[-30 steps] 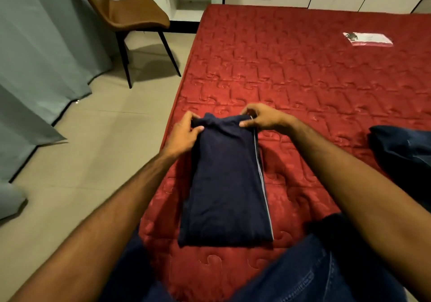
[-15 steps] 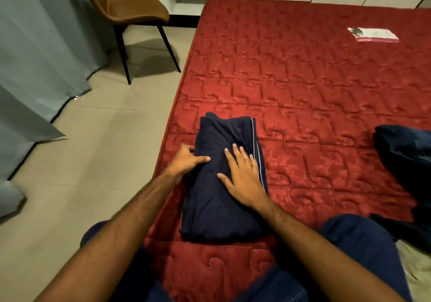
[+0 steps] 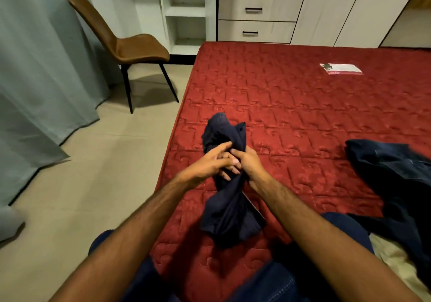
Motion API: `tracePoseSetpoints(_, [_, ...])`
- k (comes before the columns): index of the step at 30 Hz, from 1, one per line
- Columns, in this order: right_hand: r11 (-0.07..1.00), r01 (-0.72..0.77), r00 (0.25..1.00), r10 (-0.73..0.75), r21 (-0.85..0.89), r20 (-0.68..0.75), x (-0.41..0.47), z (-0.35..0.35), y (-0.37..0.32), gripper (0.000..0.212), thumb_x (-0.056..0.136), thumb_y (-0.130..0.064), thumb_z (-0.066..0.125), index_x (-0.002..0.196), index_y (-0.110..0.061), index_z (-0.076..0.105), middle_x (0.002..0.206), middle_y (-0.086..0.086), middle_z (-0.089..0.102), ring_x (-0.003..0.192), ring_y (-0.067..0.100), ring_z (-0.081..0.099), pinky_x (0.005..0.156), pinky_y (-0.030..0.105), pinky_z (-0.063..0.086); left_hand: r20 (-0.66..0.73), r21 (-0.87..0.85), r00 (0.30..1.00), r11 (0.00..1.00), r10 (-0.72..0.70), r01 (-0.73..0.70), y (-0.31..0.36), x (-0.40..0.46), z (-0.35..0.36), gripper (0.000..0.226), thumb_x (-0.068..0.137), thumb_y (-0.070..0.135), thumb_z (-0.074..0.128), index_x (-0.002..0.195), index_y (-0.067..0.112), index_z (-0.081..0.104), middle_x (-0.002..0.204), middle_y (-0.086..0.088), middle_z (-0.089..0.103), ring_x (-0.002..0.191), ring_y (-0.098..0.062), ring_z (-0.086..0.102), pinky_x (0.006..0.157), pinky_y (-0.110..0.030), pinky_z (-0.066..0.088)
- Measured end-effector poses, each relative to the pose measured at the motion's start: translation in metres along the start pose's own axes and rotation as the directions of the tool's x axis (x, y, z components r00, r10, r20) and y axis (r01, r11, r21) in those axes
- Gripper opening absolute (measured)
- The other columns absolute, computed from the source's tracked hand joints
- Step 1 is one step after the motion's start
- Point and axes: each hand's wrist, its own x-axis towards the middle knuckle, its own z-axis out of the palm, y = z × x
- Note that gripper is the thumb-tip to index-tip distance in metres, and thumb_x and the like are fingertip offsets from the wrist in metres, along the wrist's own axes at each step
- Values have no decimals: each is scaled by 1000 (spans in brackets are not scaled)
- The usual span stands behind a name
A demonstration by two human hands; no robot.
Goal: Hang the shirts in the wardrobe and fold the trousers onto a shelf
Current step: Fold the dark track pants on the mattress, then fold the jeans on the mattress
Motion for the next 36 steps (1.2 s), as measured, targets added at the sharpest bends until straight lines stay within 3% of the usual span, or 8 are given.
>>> tracePoseSetpoints(4, [980, 61, 996, -74, 189, 58, -8, -17, -26, 27, 94, 7, 50, 116, -6, 59, 85, -4, 73, 70, 2, 69, 74, 20, 55, -303, 79, 923, 972, 235, -222, 17, -22, -27, 33, 92, 14, 60, 124, 12, 61, 83, 0, 68, 68, -13, 65, 48, -25, 52])
tracePoseSetpoints(7, [922, 36, 983, -102, 384, 153, -22, -25, -55, 21, 95, -2, 51, 113, -4, 62, 87, -1, 76, 80, 11, 71, 85, 25, 57, -671, -11, 734, 988, 105, -152, -6, -37, -37, 46, 79, 48, 76, 115, 23, 62, 102, 3, 68, 92, -13, 64, 78, -32, 53])
tracePoseSetpoints(10, [836, 2, 980, -110, 549, 165, -34, -30, -77, 31, 83, -14, 60, 112, -2, 65, 94, 9, 75, 85, 20, 71, 95, 34, 53, -429, -424, 865, 904, -260, 61, -23, -50, -22, 80, 73, 86, 52, 136, 36, 55, 141, 9, 58, 133, -17, 50, 116, -54, 29])
tracePoseSetpoints(12, [816, 6, 984, -107, 578, 142, -37, -32, -87, 28, 84, -17, 59, 104, 0, 69, 89, 9, 75, 80, 19, 72, 85, 31, 58, -282, -533, 931, 845, -231, 49, -11, -53, -8, 74, 86, 80, 35, 141, 33, 51, 147, 5, 53, 139, -21, 45, 121, -55, 20])
tracePoseSetpoints(17, [836, 20, 998, -51, 549, 41, -29, -44, -80, 35, 94, -12, 55, 69, -5, 78, 73, 5, 75, 65, 13, 72, 61, 22, 59, -421, -659, 893, 730, -156, -183, 37, -55, 16, 43, 109, 30, 28, 96, 18, 67, 96, -3, 74, 69, -11, 73, 68, -27, 57])
tracePoseSetpoints(21, [910, -66, 995, 92, 409, -45, -21, -68, -47, 17, 97, -11, 55, 98, -1, 68, 75, 5, 74, 66, 16, 71, 68, 25, 59, -394, -734, 886, 664, -246, -142, 27, -49, 23, 78, 99, 63, 26, 82, 12, 82, 95, -10, 77, 85, -24, 75, 77, -31, 58])
tracePoseSetpoints(28, [864, -139, 983, 178, 485, -34, 16, -117, -57, 22, 94, -15, 54, 94, -1, 71, 81, 12, 75, 77, 25, 70, 80, 34, 53, -213, -554, 925, 819, -316, 152, 41, 27, 40, 24, 87, 25, 66, 96, 4, 68, 79, -9, 76, 66, -18, 74, 57, -23, 57])
tracePoseSetpoints(36, [925, 208, 969, -150, 319, -197, 195, -236, -244, 30, 97, -15, 49, 81, -8, 74, 68, 6, 73, 62, 17, 69, 67, 26, 52, -171, -382, 985, 923, -23, -45, 173, 297, 16, 31, 90, 22, 69, 117, 7, 67, 97, -10, 76, 85, -22, 74, 68, -31, 59])
